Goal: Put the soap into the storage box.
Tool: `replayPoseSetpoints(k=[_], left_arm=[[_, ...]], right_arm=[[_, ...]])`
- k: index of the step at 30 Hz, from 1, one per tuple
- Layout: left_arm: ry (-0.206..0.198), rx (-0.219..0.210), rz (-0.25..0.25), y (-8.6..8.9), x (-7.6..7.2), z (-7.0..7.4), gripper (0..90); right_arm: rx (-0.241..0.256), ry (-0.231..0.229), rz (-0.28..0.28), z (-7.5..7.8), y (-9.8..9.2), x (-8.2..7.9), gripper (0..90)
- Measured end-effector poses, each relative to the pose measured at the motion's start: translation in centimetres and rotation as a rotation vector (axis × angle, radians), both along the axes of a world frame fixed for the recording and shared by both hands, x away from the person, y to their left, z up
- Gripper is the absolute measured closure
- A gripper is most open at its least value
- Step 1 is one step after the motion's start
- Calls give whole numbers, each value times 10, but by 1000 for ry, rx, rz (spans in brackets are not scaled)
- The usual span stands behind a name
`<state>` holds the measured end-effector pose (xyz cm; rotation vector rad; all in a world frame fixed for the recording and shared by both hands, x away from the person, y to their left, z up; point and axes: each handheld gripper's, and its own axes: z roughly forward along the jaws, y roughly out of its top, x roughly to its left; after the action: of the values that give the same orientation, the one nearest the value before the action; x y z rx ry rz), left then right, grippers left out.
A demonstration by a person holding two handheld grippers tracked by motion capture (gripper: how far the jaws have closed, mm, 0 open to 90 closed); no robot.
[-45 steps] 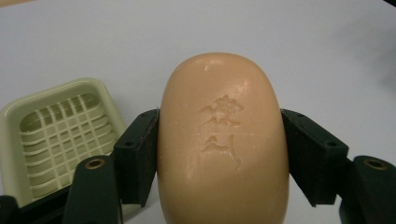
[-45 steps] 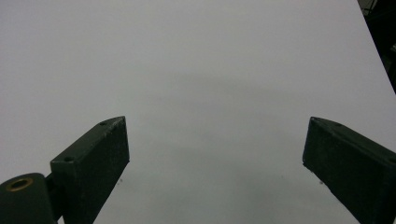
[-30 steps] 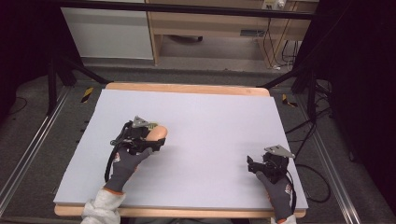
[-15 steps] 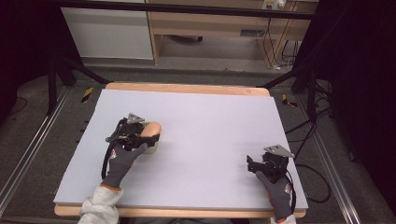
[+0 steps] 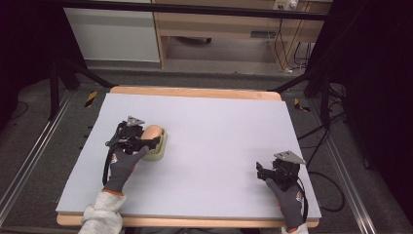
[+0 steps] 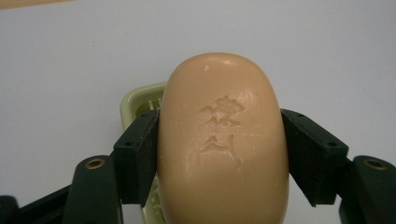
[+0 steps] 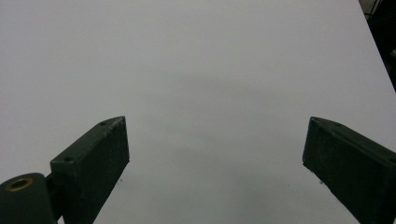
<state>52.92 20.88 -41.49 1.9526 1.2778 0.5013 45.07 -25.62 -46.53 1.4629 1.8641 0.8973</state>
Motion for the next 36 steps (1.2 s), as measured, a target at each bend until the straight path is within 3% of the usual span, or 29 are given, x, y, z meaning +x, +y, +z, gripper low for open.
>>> replayPoseSetpoints(k=[14,36], left_arm=[[36,26,11,0,15,-19,319],[71,45,12,-4,23,-37,319]], right_arm=[[-8,3,1,-1,1,1,75],[-13,9,5,-2,2,1,75]])
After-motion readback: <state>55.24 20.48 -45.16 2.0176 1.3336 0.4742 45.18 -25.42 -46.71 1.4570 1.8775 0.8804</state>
